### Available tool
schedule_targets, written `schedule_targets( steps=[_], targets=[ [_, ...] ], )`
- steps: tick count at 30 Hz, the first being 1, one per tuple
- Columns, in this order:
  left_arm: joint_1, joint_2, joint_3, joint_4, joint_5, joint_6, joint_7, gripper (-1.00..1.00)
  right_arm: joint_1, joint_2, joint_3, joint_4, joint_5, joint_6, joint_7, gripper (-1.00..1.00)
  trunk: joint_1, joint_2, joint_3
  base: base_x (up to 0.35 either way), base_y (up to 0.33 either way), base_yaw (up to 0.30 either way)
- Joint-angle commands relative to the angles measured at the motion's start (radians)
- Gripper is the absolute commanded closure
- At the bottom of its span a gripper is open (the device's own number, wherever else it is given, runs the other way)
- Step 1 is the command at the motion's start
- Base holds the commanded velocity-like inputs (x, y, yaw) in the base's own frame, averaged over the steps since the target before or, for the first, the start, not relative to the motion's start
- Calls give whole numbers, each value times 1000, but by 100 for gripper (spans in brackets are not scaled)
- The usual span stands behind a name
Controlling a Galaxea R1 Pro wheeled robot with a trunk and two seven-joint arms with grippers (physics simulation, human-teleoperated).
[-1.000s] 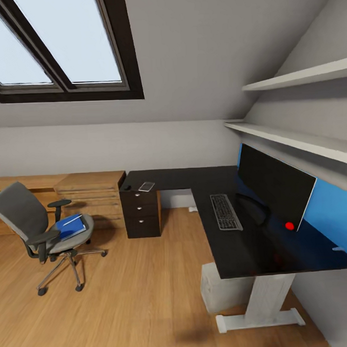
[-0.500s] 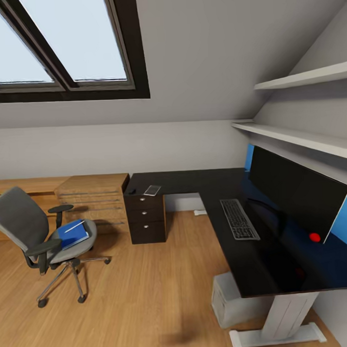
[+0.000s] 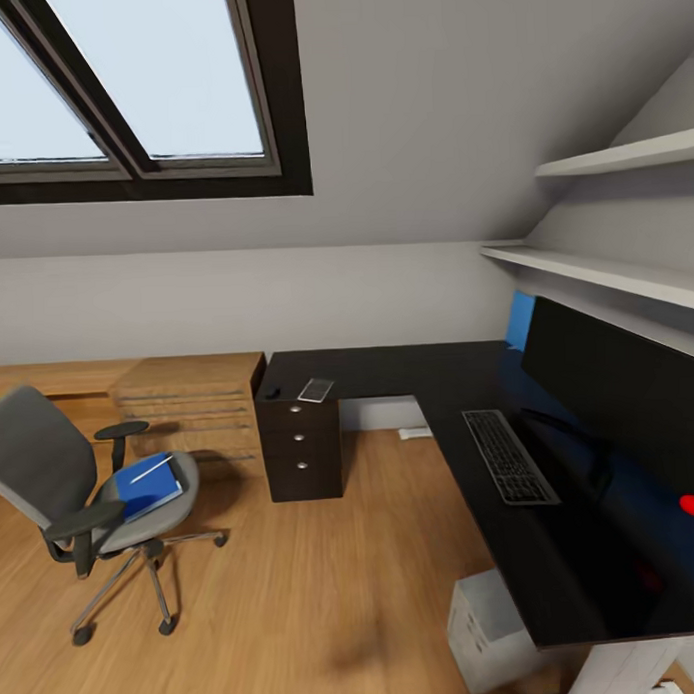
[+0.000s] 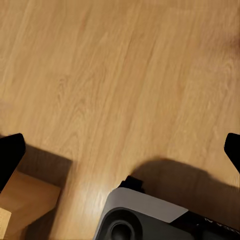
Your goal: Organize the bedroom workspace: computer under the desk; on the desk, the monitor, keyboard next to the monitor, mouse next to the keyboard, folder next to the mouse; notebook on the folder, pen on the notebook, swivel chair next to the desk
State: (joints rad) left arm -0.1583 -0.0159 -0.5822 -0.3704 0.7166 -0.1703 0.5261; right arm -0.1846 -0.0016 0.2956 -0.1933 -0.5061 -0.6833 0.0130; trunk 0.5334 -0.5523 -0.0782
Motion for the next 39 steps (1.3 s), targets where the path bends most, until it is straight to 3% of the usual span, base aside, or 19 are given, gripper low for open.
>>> schedule_targets(
  steps=[1,12,26,29,34,39],
  targets=[
    [-1,1,-8,0,11,-6,5,-100,-1,0,8,3,1,-5,1,-100,1,-2,-2,303,173,0],
    [-1,-1,-11,1,7,-5,5,-100,-1,-1,12,7,21,-4,1,-100,1,-2,-2,310,121,0],
    [-1,-10,-6,0,5,-6,5,-100,-1,0,15,8,24,-4,0,-100,-53,96,42,327,3,0],
    [-1,-10,-6,1,5,-6,5,-100,-1,16,15,10,24,-5,-2,-100,-64,117,51,328,0,159],
    [-1,-10,-7,1,6,-6,5,-100,-1,19,14,28,23,-5,-2,-100,-83,152,66,328,0,236],
    [-1,-10,-7,1,7,-5,5,-100,-1,20,14,35,23,-5,-2,-100,-83,152,65,328,0,95]
  ],
)
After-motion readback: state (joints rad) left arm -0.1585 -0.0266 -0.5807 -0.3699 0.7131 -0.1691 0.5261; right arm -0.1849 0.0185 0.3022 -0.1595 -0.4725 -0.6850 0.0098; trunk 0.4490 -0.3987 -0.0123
